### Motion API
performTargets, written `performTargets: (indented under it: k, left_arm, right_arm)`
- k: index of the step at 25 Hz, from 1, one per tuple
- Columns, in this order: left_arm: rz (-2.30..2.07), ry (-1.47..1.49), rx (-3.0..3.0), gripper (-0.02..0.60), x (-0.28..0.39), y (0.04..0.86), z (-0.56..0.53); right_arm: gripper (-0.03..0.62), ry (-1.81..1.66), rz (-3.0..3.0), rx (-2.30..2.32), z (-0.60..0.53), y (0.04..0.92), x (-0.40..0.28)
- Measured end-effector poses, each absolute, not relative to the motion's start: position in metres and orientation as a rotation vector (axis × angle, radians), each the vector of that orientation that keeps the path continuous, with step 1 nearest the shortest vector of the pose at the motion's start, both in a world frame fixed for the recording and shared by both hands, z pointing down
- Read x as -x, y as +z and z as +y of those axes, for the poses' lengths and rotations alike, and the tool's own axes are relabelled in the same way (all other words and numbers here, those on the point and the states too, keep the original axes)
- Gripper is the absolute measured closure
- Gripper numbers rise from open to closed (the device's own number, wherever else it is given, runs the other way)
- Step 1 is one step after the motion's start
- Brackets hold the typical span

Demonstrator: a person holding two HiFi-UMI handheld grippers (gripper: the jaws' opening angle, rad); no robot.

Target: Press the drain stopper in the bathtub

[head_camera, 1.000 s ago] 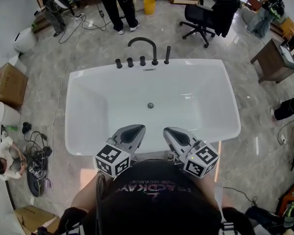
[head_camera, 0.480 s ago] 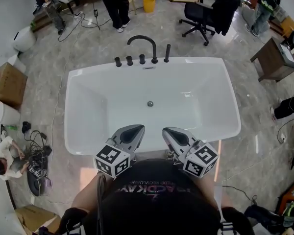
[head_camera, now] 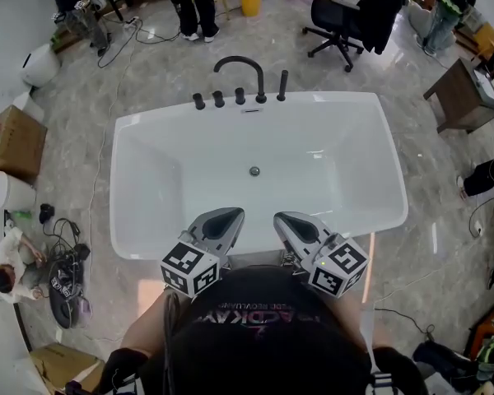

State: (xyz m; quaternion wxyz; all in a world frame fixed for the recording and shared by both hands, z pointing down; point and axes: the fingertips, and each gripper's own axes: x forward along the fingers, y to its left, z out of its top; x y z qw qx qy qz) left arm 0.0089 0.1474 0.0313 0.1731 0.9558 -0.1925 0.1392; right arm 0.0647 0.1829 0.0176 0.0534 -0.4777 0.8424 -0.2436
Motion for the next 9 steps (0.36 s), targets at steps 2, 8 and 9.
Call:
performTargets:
  k: [2,8,9]
  left_arm:
    - [-0.545,0.396,-2.711,0.575,-0.0096,0.0315,0.1459]
    - [-0.543,0.394,-2.712,0.575,-0.0081,0.031,0.1423]
    - [-0.543,0.393,-2.713,0.575,-0.0077,0.0308,0.142]
  right_arm:
    - [0.583,-0.746,2.555,1.456,0.1816,0.0189,-0.0654]
    - [0.583,-0.75,2.549,1.461,0.1783,0.0197,-0.0637]
    - [0.583,-0.75,2.549,1.462,0.178,0.0195,-0.0631]
